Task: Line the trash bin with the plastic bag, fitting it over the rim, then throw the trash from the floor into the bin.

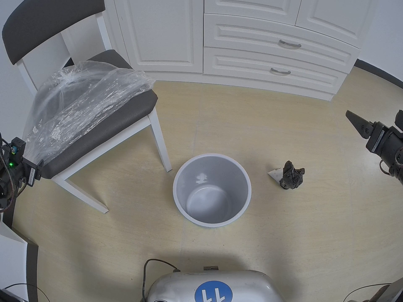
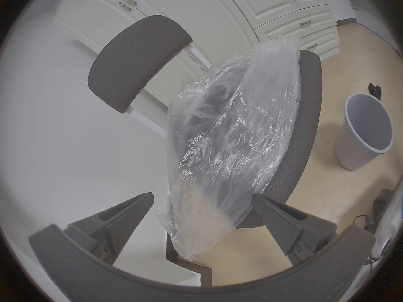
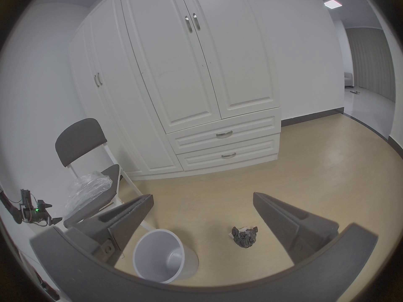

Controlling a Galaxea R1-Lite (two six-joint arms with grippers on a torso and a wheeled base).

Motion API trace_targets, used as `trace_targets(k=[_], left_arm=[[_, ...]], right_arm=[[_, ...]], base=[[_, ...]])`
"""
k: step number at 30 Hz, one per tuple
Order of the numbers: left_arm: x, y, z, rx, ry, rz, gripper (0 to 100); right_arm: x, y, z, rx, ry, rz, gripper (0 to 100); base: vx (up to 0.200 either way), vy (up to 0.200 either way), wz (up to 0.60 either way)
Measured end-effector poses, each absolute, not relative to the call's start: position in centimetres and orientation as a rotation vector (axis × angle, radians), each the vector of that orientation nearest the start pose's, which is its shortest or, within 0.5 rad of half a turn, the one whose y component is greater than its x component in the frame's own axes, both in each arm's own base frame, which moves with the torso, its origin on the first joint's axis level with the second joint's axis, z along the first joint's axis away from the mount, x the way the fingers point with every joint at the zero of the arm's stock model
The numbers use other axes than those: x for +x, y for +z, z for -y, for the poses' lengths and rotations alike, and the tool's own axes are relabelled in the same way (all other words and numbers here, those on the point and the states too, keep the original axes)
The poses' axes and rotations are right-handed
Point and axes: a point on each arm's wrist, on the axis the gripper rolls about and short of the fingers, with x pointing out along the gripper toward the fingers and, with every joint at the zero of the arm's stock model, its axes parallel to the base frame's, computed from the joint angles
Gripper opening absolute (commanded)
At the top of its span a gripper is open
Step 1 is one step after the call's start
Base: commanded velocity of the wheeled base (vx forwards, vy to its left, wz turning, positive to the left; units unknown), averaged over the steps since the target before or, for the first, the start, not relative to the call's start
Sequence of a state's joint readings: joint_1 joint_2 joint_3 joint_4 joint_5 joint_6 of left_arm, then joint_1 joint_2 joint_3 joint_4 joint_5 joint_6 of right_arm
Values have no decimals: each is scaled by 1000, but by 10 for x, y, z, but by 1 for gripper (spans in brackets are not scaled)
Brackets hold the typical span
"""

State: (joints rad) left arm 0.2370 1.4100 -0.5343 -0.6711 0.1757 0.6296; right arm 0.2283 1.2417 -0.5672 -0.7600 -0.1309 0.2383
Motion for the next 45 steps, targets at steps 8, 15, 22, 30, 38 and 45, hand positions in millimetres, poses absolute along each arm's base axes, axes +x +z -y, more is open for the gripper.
trace_targets(k=[8,15,22,30,38,45], left_arm=[[219,195,-63,602,368,-301,100],[218,213,-75,609,448,-231,100],[213,216,-76,610,459,-218,100],[208,201,-72,604,425,-262,100],[207,192,-72,597,413,-295,100],[211,187,-73,593,408,-316,100]], right_arm=[[198,235,-38,252,79,48,100],[201,233,-38,252,76,51,100],[202,233,-38,251,75,50,100],[199,233,-37,247,77,52,100],[198,231,-37,244,77,46,100],[198,232,-37,244,78,48,100]], base=[[0,0,0],[0,0,0],[0,0,0],[0,0,0],[0,0,0],[0,0,0]])
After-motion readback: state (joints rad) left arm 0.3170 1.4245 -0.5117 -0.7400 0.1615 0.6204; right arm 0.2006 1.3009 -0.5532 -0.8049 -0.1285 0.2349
